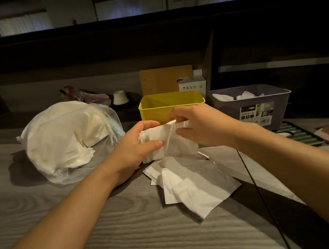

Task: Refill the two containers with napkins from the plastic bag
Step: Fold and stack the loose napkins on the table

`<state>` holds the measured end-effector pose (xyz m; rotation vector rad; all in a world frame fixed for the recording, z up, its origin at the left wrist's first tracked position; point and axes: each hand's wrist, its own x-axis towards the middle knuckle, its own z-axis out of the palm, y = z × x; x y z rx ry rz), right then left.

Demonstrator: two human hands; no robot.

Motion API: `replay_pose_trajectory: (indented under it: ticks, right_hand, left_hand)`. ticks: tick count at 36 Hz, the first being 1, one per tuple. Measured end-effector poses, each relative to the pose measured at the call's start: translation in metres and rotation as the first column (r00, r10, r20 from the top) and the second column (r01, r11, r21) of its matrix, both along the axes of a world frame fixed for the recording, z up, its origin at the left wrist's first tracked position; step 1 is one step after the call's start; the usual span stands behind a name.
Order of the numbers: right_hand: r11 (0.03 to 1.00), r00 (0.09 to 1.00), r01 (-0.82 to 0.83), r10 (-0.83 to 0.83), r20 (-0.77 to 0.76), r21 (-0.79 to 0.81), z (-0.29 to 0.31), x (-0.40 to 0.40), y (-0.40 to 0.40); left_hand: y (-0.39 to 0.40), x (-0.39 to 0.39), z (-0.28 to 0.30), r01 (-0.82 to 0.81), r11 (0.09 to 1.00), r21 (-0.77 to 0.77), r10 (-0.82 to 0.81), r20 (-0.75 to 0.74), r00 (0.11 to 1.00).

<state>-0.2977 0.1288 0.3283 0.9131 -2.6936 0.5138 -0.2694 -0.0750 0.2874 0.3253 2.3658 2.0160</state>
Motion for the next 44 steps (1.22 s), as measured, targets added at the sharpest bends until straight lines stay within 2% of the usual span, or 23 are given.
replay_pose_trajectory:
  ticks: [3, 5, 11, 18, 21, 25, 29, 31, 34, 36, 38, 40, 44]
  right_hand:
    - [0.999, 0.989, 0.019, -0.022, 0.149, 0.026, 0.005, -0.002, 0.007]
    - [0.999, 0.982, 0.03, -0.024, 0.187, -0.03, 0.006, -0.003, 0.008]
    - [0.956, 0.998, 0.055, -0.042, 0.054, -0.288, -0.009, 0.0, -0.007]
    - [0.946, 0.995, 0.073, -0.091, -0.045, -0.315, -0.03, 0.002, -0.007]
    - [0.958, 0.99, 0.087, -0.115, -0.087, -0.275, -0.037, 0.004, 0.0]
    - [0.979, 0.994, 0.008, -0.031, -0.108, -0.204, -0.041, 0.011, 0.006]
    - [0.941, 0.985, -0.005, -0.054, -0.164, -0.339, -0.037, 0.013, 0.009]
    - [0.914, 0.987, -0.106, 0.047, -0.156, -0.393, -0.035, 0.016, 0.012]
    - [0.919, 0.958, -0.281, 0.253, -0.135, -0.277, -0.036, 0.022, 0.009]
    - [0.934, 0.95, -0.311, 0.311, -0.027, -0.175, -0.041, 0.021, 0.003]
    - [0.95, 0.948, -0.298, 0.306, 0.085, -0.092, -0.044, 0.017, -0.002]
    - [0.958, 0.95, -0.284, 0.286, 0.126, -0.028, -0.044, 0.015, -0.004]
    - [0.979, 0.974, -0.19, 0.198, 0.108, -0.079, -0.04, 0.016, -0.004]
  left_hand:
    - [-0.001, -0.001, -0.002, -0.017, 0.999, -0.029, 0.016, -0.038, 0.999]
    - [-0.001, -0.003, -0.003, -0.029, 1.0, -0.007, 0.028, -0.038, 0.999]
    - [-0.001, -0.007, -0.003, -0.105, 0.994, 0.013, 0.105, -0.06, 0.993]
    - [-0.006, -0.011, -0.007, -0.246, 0.966, -0.074, 0.226, -0.21, 0.951]
    - [-0.008, -0.011, -0.009, -0.212, 0.974, -0.082, 0.194, -0.181, 0.964]
    - [-0.01, -0.012, -0.012, -0.174, 0.978, -0.117, 0.155, -0.154, 0.976]
    - [-0.011, -0.014, -0.012, -0.168, 0.983, -0.074, 0.158, -0.13, 0.979]
    - [-0.012, -0.015, -0.011, -0.151, 0.987, -0.047, 0.145, -0.113, 0.983]
    - [-0.012, -0.014, -0.011, -0.143, 0.989, -0.034, 0.138, -0.117, 0.983]
    - [-0.013, -0.014, -0.011, -0.143, 0.989, -0.04, 0.136, -0.137, 0.981]
    - [-0.012, -0.013, -0.011, -0.13, 0.99, -0.049, 0.121, -0.156, 0.98]
    - [-0.012, -0.013, -0.01, -0.113, 0.993, -0.043, 0.105, -0.164, 0.981]
    - [-0.011, -0.011, -0.008, -0.077, 0.997, -0.027, 0.072, -0.153, 0.986]
